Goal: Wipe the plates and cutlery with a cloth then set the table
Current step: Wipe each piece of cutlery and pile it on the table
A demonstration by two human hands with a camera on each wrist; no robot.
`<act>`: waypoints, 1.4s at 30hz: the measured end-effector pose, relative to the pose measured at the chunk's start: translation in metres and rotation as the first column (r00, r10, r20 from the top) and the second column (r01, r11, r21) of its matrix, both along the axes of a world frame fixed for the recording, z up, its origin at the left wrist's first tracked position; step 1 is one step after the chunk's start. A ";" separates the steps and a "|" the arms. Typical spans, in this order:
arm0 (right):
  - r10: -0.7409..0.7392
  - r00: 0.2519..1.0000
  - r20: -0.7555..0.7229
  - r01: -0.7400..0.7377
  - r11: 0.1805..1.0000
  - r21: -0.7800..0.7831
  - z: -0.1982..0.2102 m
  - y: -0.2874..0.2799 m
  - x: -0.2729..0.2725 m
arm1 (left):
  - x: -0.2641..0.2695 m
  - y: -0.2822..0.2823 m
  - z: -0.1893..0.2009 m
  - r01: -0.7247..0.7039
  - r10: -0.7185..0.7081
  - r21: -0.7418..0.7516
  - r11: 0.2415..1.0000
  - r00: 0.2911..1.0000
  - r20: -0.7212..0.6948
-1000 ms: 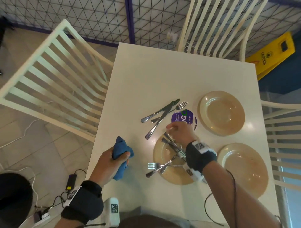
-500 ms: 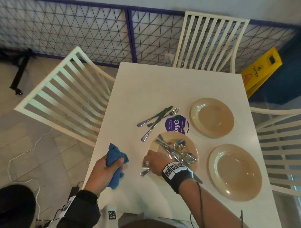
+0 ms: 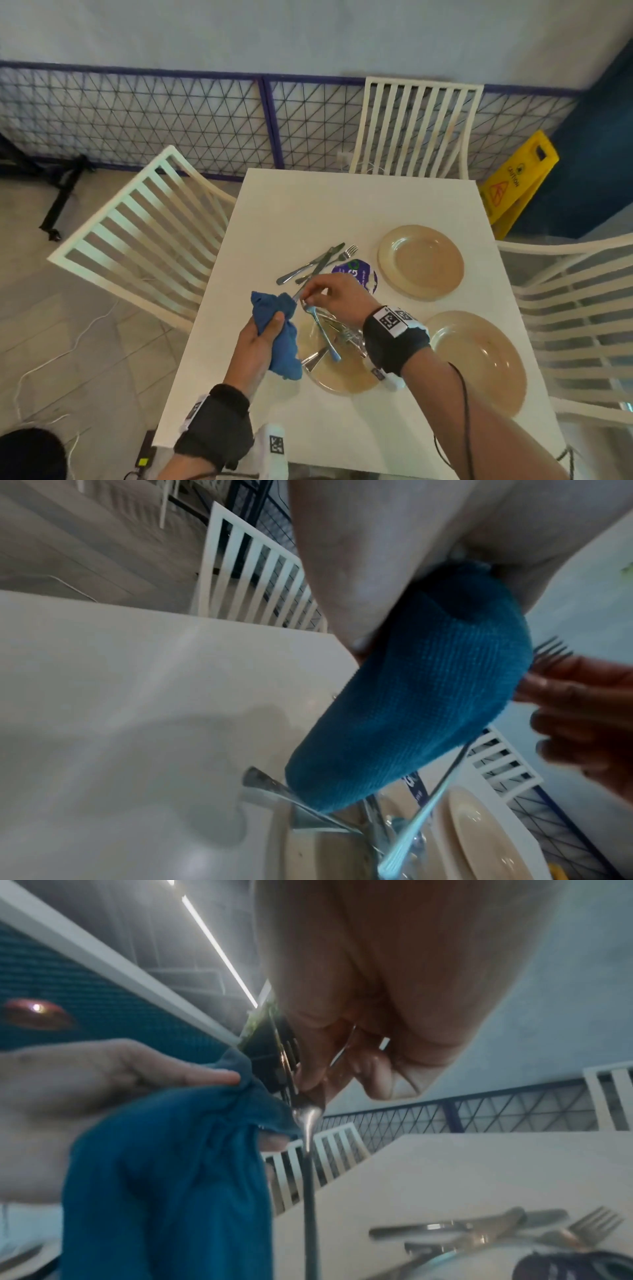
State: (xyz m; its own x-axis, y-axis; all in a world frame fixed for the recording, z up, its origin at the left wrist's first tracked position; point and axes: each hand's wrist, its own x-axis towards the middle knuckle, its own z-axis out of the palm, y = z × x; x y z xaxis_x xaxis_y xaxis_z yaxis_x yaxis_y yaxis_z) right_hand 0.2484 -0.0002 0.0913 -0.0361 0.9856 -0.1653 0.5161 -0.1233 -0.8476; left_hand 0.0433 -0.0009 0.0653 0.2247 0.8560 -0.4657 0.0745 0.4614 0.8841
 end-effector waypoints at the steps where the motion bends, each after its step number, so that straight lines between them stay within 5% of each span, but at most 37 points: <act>1: -0.043 0.998 -0.034 0.044 0.999 0.030 0.006 -0.001 0.006 | 0.012 -0.002 0.002 -0.003 0.003 0.012 1.000 1.000 0.030; 5: -0.167 0.976 -0.137 0.184 0.975 0.122 0.030 -0.010 0.024 | 0.059 -0.018 0.012 0.085 -0.088 0.035 0.996 0.993 0.085; 12: -0.359 0.902 -0.241 0.405 0.897 0.177 0.044 -0.041 0.061 | 0.105 -0.050 0.016 0.352 -0.336 0.200 0.914 0.935 -0.112; 22: -0.559 0.724 -0.405 0.634 0.770 0.071 0.036 -0.095 0.099 | 0.117 -0.077 0.038 0.550 -0.530 0.154 0.821 0.834 -0.154; 25: -0.527 0.759 -0.382 0.585 0.810 0.045 0.031 -0.106 0.086 | 0.130 -0.066 0.048 0.514 -0.455 0.253 0.820 0.853 -0.258; 31: -0.453 0.826 -0.337 0.504 0.860 0.081 0.049 -0.113 0.087 | 0.140 -0.064 0.056 0.361 -0.341 0.250 0.899 0.932 -0.121; 36: -0.597 0.730 -0.334 0.608 0.789 -0.083 0.035 -0.140 0.073 | 0.139 -0.054 0.060 0.153 -0.168 0.122 0.981 0.979 0.120; 39: -0.512 0.760 -0.401 0.423 0.858 -0.293 0.016 -0.161 0.051 | 0.139 -0.048 0.066 0.057 -0.074 0.106 0.993 0.982 0.173; 42: -0.407 0.784 -0.468 0.273 0.904 -0.330 0.015 -0.166 0.039 | 0.141 -0.055 0.068 0.069 -0.086 0.081 0.994 0.971 0.224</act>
State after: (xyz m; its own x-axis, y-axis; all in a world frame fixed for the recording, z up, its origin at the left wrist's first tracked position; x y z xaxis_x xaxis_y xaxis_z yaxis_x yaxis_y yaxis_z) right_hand 0.2874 -0.1665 0.1067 0.1484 0.8840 -0.4434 -0.1018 -0.4323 -0.8960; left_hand 0.1839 -0.0561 0.1336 0.3842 0.8615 -0.3321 -0.0990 0.3961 0.9129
